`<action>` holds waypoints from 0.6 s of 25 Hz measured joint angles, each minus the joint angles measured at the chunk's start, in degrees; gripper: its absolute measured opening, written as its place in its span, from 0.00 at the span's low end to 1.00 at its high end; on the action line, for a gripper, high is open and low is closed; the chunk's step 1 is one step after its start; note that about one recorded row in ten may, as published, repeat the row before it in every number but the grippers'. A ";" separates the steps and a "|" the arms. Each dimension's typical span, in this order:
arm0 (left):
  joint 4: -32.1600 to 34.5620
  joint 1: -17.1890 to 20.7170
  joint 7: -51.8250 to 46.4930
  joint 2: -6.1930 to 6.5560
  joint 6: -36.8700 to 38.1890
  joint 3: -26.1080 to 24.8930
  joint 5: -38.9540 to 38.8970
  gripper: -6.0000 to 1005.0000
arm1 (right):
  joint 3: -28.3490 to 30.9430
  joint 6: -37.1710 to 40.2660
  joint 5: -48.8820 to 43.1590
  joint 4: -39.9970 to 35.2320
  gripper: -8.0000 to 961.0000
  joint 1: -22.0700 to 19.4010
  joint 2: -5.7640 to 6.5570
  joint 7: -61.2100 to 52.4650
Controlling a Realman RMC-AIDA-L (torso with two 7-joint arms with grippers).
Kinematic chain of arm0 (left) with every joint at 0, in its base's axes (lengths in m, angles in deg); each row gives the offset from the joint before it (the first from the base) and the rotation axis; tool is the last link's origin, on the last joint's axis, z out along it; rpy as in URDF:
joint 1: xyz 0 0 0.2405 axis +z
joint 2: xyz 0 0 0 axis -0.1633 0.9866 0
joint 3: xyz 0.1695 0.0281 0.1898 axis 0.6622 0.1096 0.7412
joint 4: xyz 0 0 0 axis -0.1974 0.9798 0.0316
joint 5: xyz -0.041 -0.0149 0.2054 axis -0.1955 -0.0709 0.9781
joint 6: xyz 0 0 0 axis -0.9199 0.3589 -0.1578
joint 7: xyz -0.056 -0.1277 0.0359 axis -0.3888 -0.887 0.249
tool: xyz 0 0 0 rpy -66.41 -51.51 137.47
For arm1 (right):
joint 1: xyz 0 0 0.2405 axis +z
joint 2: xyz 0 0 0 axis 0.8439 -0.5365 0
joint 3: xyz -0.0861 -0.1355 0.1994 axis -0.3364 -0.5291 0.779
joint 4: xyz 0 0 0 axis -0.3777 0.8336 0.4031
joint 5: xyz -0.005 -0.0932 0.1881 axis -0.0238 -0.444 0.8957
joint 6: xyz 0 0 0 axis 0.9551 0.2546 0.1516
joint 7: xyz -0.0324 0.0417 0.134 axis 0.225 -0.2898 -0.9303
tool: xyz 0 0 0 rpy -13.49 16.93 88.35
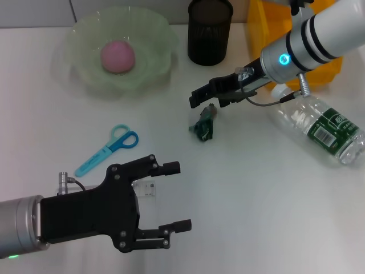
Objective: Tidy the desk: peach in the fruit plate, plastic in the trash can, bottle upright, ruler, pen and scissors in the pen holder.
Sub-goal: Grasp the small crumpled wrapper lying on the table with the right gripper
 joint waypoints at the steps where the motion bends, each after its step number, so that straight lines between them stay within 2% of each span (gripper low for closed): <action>1: -0.35 -0.10 0.14 0.00 -0.02 0.01 -0.03 0.76 | -0.01 -0.19 0.11 0.23 0.86 0.00 0.00 0.14; 15: -0.57 -0.24 0.23 0.00 -0.60 0.01 0.08 0.76 | -0.03 -1.49 0.37 2.09 0.86 -0.33 -0.31 1.19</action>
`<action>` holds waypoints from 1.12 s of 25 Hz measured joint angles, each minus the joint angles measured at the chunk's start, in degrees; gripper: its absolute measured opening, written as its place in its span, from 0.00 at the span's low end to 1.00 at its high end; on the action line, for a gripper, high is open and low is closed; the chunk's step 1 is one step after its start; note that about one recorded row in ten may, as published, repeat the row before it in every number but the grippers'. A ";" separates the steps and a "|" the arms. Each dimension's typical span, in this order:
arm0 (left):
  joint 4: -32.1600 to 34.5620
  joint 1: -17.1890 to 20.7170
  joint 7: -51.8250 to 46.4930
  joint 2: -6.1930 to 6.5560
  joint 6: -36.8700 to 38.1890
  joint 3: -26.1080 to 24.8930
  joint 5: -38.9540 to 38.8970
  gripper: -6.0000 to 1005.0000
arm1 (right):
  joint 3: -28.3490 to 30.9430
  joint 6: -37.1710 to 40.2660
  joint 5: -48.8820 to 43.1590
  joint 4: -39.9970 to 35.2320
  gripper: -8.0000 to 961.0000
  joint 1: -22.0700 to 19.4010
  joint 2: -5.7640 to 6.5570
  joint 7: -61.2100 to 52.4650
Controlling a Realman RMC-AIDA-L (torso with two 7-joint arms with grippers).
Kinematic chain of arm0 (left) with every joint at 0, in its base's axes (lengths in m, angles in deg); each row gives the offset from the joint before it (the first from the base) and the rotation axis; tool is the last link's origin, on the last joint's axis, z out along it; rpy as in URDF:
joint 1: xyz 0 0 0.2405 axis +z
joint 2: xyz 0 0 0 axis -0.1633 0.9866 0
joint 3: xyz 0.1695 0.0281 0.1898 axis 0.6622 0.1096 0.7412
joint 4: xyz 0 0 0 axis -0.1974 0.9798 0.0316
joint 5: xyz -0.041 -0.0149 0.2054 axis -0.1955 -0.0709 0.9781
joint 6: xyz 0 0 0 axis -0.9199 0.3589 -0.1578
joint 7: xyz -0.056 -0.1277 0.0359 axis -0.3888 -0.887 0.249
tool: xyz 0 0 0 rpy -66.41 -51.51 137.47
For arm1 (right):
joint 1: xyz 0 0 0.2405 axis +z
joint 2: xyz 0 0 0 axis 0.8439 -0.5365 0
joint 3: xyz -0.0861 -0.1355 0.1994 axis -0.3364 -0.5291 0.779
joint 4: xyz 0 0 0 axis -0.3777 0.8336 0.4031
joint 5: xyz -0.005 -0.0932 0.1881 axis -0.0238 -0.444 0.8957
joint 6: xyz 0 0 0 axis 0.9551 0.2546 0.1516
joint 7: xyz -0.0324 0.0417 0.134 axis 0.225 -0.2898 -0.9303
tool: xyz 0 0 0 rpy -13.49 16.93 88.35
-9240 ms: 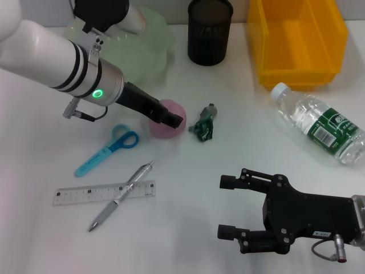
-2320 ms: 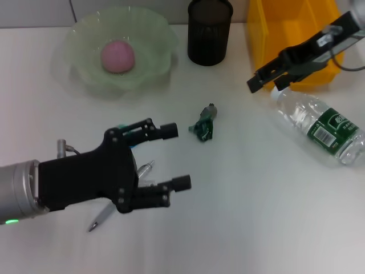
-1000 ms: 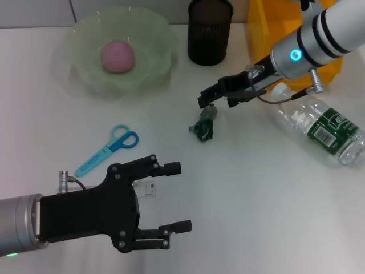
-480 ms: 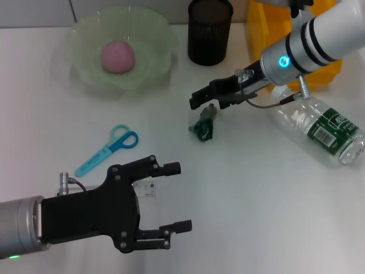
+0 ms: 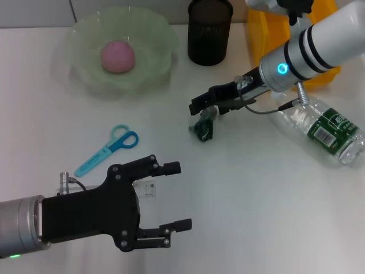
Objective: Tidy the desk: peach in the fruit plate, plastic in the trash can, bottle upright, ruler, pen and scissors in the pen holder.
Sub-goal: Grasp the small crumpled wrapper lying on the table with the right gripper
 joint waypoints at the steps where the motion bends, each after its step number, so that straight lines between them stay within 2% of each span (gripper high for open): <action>1: 0.00 0.01 0.00 0.00 -0.02 0.00 -0.04 0.76 | -0.01 -0.04 0.10 0.07 0.86 0.00 -0.01 0.15; 28: 0.01 0.24 0.05 0.00 -0.14 0.00 -0.22 0.75 | -0.80 -0.90 1.41 1.91 0.86 0.20 -0.13 1.98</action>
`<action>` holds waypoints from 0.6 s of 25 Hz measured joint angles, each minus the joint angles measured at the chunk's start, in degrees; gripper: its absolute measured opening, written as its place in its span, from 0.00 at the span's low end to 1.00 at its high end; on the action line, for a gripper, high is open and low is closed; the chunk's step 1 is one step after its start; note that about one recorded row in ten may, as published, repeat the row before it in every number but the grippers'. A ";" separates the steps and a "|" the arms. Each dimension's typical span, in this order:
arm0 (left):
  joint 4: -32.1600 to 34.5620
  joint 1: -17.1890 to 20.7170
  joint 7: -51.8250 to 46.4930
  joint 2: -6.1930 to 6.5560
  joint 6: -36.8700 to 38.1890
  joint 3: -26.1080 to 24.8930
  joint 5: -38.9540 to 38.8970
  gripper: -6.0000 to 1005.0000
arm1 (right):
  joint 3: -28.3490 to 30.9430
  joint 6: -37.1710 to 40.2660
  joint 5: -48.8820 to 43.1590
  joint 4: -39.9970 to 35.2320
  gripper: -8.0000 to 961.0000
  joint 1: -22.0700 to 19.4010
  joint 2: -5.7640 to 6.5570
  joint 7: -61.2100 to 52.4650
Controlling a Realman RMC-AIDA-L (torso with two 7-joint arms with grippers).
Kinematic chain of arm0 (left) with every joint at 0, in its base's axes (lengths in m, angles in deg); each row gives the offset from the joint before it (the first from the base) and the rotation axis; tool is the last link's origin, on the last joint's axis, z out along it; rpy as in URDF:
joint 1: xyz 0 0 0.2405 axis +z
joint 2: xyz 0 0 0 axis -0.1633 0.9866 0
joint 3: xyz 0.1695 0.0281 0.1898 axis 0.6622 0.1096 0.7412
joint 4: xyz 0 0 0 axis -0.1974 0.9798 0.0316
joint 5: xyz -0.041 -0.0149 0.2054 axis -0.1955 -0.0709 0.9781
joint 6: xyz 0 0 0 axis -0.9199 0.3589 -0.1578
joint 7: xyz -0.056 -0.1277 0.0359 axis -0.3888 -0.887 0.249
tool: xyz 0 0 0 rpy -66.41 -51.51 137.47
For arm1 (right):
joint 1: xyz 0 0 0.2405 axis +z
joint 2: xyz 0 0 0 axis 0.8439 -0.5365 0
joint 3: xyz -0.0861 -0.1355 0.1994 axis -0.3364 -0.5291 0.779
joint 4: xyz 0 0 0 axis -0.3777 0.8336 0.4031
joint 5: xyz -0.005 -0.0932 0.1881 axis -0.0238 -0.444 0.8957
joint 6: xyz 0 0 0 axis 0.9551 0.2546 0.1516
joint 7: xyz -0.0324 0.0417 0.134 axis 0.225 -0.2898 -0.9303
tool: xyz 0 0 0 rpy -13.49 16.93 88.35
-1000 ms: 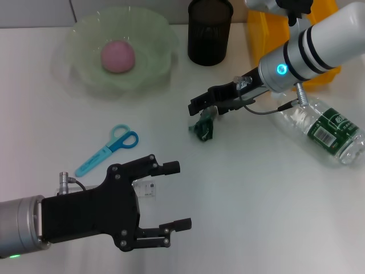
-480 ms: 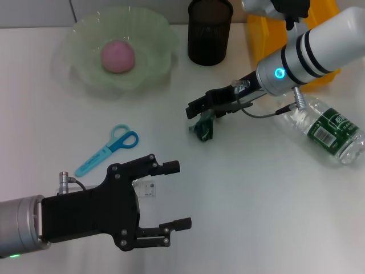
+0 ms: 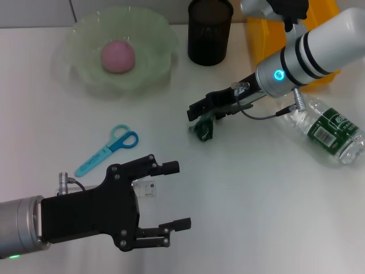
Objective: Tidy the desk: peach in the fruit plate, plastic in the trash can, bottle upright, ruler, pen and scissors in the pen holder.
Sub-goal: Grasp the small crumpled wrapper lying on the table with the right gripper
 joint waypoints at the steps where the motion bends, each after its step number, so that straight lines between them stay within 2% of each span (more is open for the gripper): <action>1: 0.00 0.01 0.00 0.00 0.00 0.00 0.00 0.75 | 0.00 -0.01 0.00 0.00 0.86 0.00 0.00 0.00; 4: 0.00 0.07 0.00 0.00 0.00 0.00 0.00 0.75 | 0.00 -0.02 0.03 0.00 0.86 0.00 0.00 0.00; 12: 0.00 0.20 0.00 0.00 0.00 -0.05 0.01 0.75 | -0.08 -0.03 0.06 0.32 0.56 -0.02 0.00 0.47; 15: 0.00 0.19 0.00 0.00 0.00 -0.09 -0.01 0.75 | -0.09 -0.01 0.06 0.48 0.56 -0.02 0.01 0.48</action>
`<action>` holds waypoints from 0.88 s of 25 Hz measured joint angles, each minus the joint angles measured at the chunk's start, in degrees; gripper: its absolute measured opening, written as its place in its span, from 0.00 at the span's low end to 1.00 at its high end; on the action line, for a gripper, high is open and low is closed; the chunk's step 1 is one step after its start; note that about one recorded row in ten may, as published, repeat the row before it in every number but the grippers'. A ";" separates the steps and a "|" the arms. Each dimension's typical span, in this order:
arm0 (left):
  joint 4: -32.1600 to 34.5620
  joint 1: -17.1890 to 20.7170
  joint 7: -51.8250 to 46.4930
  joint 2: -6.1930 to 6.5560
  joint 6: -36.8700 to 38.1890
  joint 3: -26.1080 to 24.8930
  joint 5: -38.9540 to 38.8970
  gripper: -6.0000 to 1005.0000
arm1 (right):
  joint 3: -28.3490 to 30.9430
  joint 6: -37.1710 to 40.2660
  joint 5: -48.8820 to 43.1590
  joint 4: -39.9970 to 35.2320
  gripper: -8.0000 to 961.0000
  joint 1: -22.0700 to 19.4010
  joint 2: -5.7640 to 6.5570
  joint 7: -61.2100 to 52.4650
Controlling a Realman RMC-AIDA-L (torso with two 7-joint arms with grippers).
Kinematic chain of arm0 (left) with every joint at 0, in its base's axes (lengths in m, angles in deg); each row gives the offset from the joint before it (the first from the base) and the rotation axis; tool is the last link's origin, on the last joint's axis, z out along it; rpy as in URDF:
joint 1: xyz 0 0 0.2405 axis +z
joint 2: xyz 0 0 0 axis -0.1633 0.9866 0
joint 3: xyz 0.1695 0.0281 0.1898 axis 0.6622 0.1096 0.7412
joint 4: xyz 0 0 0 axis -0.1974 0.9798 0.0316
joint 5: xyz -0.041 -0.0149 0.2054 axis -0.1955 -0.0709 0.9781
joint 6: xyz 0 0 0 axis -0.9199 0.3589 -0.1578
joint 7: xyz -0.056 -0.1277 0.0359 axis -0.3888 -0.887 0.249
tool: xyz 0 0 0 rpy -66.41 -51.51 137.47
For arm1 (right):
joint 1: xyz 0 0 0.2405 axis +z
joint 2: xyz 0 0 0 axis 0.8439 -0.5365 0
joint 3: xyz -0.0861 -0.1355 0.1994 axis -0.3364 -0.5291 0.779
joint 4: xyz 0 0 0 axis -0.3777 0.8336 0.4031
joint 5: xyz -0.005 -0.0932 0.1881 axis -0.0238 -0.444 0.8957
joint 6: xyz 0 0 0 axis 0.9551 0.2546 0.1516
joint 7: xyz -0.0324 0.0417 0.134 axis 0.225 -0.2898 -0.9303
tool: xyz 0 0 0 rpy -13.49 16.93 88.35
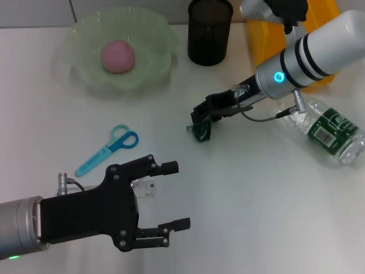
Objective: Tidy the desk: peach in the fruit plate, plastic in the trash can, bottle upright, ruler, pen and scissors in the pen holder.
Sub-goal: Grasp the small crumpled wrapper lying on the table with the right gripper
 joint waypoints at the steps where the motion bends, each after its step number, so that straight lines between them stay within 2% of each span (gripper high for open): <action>1: 0.00 -0.02 0.00 0.00 0.00 0.00 -0.02 0.75 | 0.00 0.01 0.00 0.06 0.56 0.00 0.00 0.00; 18: 0.00 -0.18 0.00 -0.09 -0.01 0.00 -0.08 0.74 | -0.53 -0.78 0.00 0.40 0.56 0.18 -0.06 0.73; 22: 0.00 -0.08 0.00 -0.09 -0.09 0.00 -0.08 0.74 | -0.53 -1.26 0.00 0.57 0.46 0.18 -0.08 0.92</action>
